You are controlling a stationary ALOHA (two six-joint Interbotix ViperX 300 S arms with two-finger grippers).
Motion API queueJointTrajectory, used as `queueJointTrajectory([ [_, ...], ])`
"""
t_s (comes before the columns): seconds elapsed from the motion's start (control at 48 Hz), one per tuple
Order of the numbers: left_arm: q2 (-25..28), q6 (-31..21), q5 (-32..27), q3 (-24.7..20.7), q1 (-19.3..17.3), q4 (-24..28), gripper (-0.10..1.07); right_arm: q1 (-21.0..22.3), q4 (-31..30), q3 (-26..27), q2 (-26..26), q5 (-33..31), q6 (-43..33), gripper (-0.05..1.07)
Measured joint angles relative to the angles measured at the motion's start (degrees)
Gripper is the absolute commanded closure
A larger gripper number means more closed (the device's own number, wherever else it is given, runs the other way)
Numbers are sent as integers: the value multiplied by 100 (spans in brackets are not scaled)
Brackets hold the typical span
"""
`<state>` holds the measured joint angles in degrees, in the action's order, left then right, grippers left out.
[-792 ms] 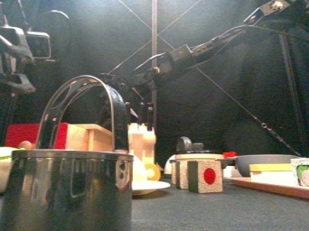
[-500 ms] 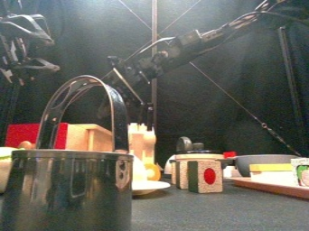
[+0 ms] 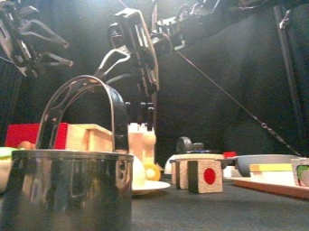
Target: Grab carrot bottom
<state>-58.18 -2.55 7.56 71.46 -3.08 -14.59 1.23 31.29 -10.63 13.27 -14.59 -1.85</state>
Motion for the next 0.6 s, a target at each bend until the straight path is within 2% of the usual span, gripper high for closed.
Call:
queueJointTrajectory([
  [0.104,-185,0,-26,0,-229,149,14,-88,536,-185,0,290,0,91],
  [0.333,-211,9,-35,237,-668,220,14,-202,1266,-378,0,624,-202,90],
  [0.479,-211,9,-44,343,-738,290,14,-237,1336,-396,0,677,-624,90],
  [0.604,-211,9,-35,369,-738,308,14,-255,1160,-404,0,413,-1160,90],
])
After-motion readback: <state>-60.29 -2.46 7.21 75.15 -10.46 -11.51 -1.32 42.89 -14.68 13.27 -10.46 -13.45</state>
